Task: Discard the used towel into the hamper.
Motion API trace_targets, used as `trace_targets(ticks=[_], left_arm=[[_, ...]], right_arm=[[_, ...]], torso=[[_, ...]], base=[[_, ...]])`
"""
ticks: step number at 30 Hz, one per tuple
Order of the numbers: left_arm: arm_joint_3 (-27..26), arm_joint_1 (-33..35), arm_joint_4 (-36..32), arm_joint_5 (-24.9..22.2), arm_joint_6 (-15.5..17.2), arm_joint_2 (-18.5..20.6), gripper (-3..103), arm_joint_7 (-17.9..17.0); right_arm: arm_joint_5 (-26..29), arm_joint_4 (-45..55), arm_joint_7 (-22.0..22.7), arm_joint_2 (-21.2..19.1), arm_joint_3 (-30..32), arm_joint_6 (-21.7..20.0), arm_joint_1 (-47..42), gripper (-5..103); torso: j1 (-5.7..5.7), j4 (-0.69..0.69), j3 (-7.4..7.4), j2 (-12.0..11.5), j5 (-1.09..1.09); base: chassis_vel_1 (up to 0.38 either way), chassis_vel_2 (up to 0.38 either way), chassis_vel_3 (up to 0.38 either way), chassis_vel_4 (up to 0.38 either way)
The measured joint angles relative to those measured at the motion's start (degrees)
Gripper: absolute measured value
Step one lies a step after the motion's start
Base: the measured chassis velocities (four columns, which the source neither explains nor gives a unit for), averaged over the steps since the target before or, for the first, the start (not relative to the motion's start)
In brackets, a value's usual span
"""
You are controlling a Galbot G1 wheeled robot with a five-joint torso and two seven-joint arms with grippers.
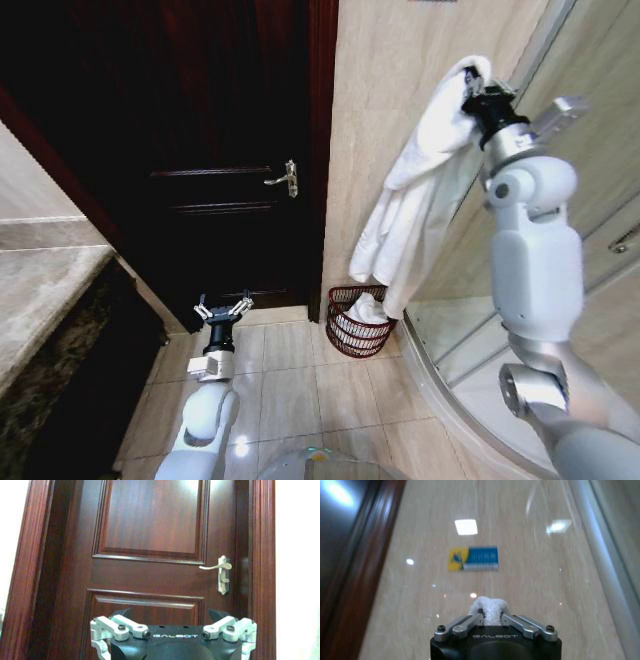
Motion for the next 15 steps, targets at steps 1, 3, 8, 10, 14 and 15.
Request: trace_targets(ticks=[1, 3, 8, 10, 14, 15], left_arm=[[-0.1, 0.0, -0.1, 0.0, 0.0, 0.0, 100, 0.0], [-0.1, 0.0, -0.2, -0.1, 0.0, 0.1, 100, 0.0], [0.0, -0.1, -0.5, -0.1, 0.4, 0.1, 100, 0.0], [0.2, -0.3, -0.5, -0.1, 0.4, 0.0, 100, 0.0], [0.4, -0.4, -0.3, -0.1, 0.4, 0.0, 100, 0.1], [0.6, -0.4, -0.2, -0.1, 0.4, 0.0, 100, 0.1]], right_arm=[[-1.0, -2.6, -0.8, 0.5, -0.6, 1.7, 0.4, 3], [-1.7, -4.8, -1.5, 1.1, -1.1, 2.9, 0.8, 3], [-2.6, -7.8, -1.8, 2.2, -1.6, 4.1, 0.8, 3], [-2.9, -7.5, -2.0, 2.4, -1.5, 4.1, -2.3, 3], [-3.7, -6.7, -2.6, 2.4, -0.9, 4.3, -6.3, 3], [-4.2, -6.4, -3.0, 2.5, -0.6, 4.5, -8.5, 3]], torso=[[0.00, 0.00, 0.00, 0.0, 0.02], [0.01, 0.00, 0.01, 0.0, 0.04], [0.00, 0.00, 0.00, 0.0, -0.01], [-0.01, 0.00, 0.00, 0.0, 0.00], [0.00, -0.02, 0.00, 0.0, 0.03], [0.00, -0.02, 0.00, 0.0, 0.03]], base=[[0.000, 0.000, 0.000, 0.000], [0.000, 0.000, 0.000, 0.000], [0.000, 0.000, 0.000, 0.000], [0.000, 0.000, 0.000, 0.000], [0.000, 0.000, 0.000, 0.000], [0.000, 0.000, 0.000, 0.000]])
